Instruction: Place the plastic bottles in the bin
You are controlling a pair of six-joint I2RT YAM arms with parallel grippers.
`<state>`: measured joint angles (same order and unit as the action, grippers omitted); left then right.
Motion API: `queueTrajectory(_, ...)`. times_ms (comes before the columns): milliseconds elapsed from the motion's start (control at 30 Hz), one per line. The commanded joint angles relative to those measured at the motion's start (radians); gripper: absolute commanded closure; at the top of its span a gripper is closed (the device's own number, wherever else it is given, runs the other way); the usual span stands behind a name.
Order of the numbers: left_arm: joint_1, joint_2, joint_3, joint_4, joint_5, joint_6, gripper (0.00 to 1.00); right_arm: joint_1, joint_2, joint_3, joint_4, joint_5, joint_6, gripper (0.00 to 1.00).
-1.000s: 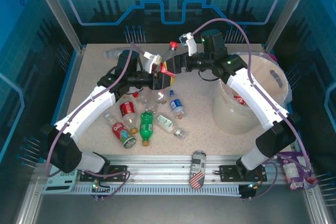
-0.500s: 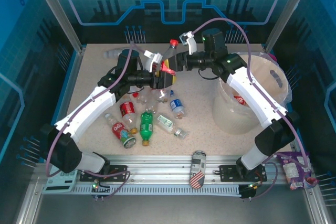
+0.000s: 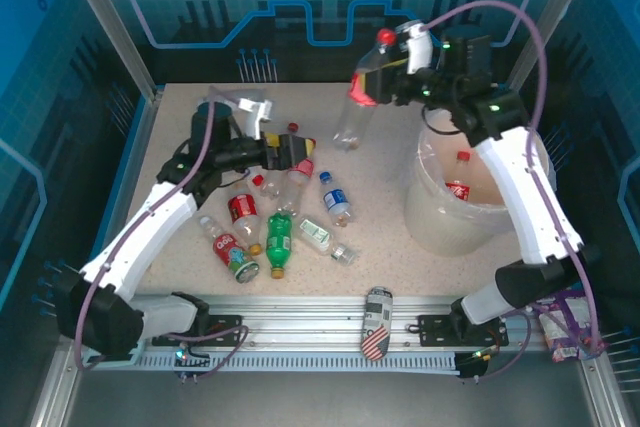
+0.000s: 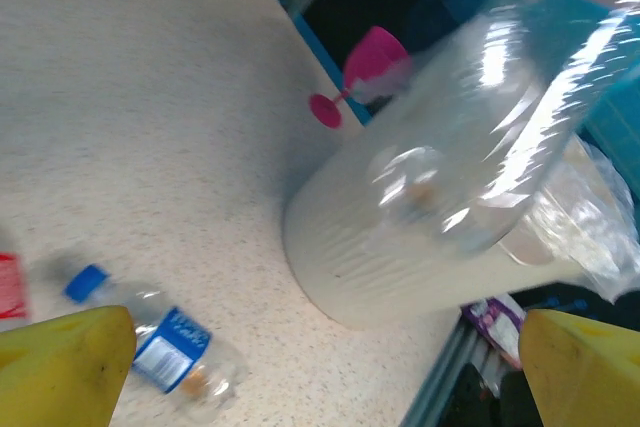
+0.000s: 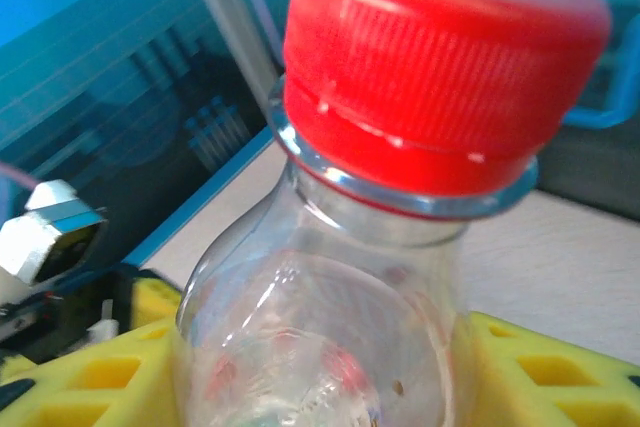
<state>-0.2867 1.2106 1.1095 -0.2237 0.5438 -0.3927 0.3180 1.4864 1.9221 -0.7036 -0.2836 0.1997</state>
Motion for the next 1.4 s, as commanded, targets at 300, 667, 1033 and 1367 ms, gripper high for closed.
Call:
queueTrajectory(300,0.155,-0.159,-0.135,-0.418,-0.344,-0.209,0.06,-0.227,-0.180,0.150,-0.505,0.514,-0.155,0.44)
queueTrajectory(667,0.179,-0.196,-0.277,-0.488,-0.405,-0.260,0.06,-0.283,-0.196,-0.237,-0.494,0.581,-0.115,0.44)
queueTrajectory(1033,0.187,-0.246,-0.350,-0.536,-0.469,-0.294,0.08,-0.283,-0.110,-0.468,-0.361,0.518,-0.092,0.44)
queueTrajectory(1367,0.189,-0.279,-0.393,-0.585,-0.530,-0.299,0.07,-0.290,-0.078,-0.589,-0.251,0.474,-0.080,0.39)
